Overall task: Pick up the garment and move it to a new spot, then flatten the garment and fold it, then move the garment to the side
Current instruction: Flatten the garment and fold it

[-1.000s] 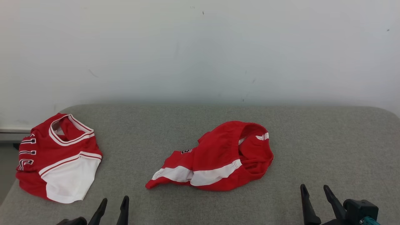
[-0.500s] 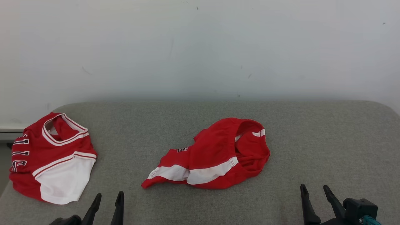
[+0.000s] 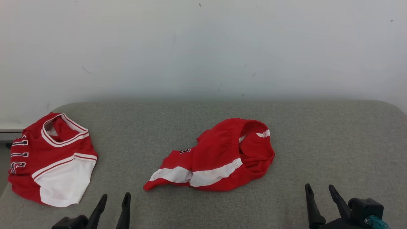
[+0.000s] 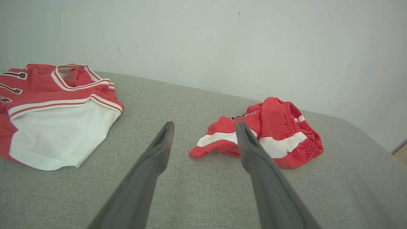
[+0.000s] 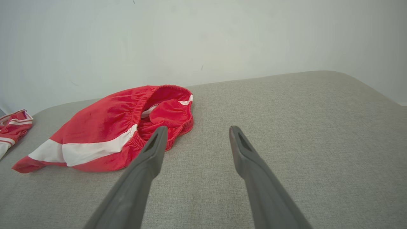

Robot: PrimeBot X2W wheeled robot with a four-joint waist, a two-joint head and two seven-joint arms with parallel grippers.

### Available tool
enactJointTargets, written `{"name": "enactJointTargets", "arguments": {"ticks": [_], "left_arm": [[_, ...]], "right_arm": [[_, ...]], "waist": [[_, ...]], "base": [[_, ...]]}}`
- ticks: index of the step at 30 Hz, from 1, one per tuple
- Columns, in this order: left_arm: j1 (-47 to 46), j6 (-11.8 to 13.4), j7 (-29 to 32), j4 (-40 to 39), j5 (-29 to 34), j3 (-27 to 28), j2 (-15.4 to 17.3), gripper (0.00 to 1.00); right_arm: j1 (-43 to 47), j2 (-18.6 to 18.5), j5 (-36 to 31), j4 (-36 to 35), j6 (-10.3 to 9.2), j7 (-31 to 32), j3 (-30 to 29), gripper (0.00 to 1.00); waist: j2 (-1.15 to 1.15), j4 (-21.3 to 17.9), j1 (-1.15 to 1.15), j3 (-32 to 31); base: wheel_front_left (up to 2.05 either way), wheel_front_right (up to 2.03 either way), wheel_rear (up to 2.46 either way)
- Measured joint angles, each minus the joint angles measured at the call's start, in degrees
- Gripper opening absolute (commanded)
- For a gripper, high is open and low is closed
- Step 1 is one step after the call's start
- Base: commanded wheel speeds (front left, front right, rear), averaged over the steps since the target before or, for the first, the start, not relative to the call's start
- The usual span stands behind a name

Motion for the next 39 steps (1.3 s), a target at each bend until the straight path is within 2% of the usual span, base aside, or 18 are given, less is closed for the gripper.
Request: {"name": "enactJointTargets", "arguments": {"ticks": [5,11,16,19,20,25,31,39], "left_arm": [[-0.55,0.00,3.03,-0.33,1.12,-1.34,0.16,1.00],[-9.86,-1.03,10.21,3.28,1.72,-3.61,0.92,1.00],[-19.06,-2.60,16.97,7.90,0.62,-4.54,-1.60,1.00],[-23.58,-3.76,21.28,11.29,-0.16,-6.02,-3.44,1.00],[-29.31,-5.41,25.55,15.81,-0.59,-7.70,-4.66,1.00],[-34.82,-6.94,30.69,21.79,-0.67,-8.44,-4.98,1.00],[-37.97,-9.45,34.41,27.26,-0.86,-9.47,-5.32,1.00],[-41.83,-11.27,36.67,32.82,-0.92,-11.02,-7.94,1.00]], "right_arm": [[0.02,-0.91,-0.56,-0.27,0.54,1.67,1.47,1.00],[-5.66,-3.30,-3.04,-0.42,3.70,6.60,6.20,1.00],[-14.10,-4.81,-4.70,1.23,7.05,12.16,10.80,1.00],[-18.48,-5.01,-5.58,3.81,8.44,15.89,12.48,1.00],[-23.03,-5.01,-5.58,6.66,8.50,19.63,12.81,1.00],[-28.20,-4.54,-4.67,10.47,9.54,23.71,14.01,1.00],[-32.53,-3.23,-3.05,14.10,10.01,26.94,15.24,1.00],[-33.14,-2.88,-1.89,17.62,10.43,28.22,15.66,1.00]], "waist": [[0.00,0.27,0.00,0.75],[0.01,1.10,0.00,2.70],[0.01,1.82,0.00,5.21],[0.01,2.18,0.01,7.07],[0.01,2.63,0.01,9.80],[0.02,3.04,0.01,13.32],[0.02,2.95,0.01,16.99],[0.01,2.57,0.01,19.46]], "base": [[0.00,0.00,0.00],[0.00,0.00,0.00],[0.00,0.00,0.00],[0.00,0.00,0.00],[0.00,0.00,0.00],[0.00,0.00,0.00],[0.00,0.00,0.00],[0.00,0.00,0.00]]}}
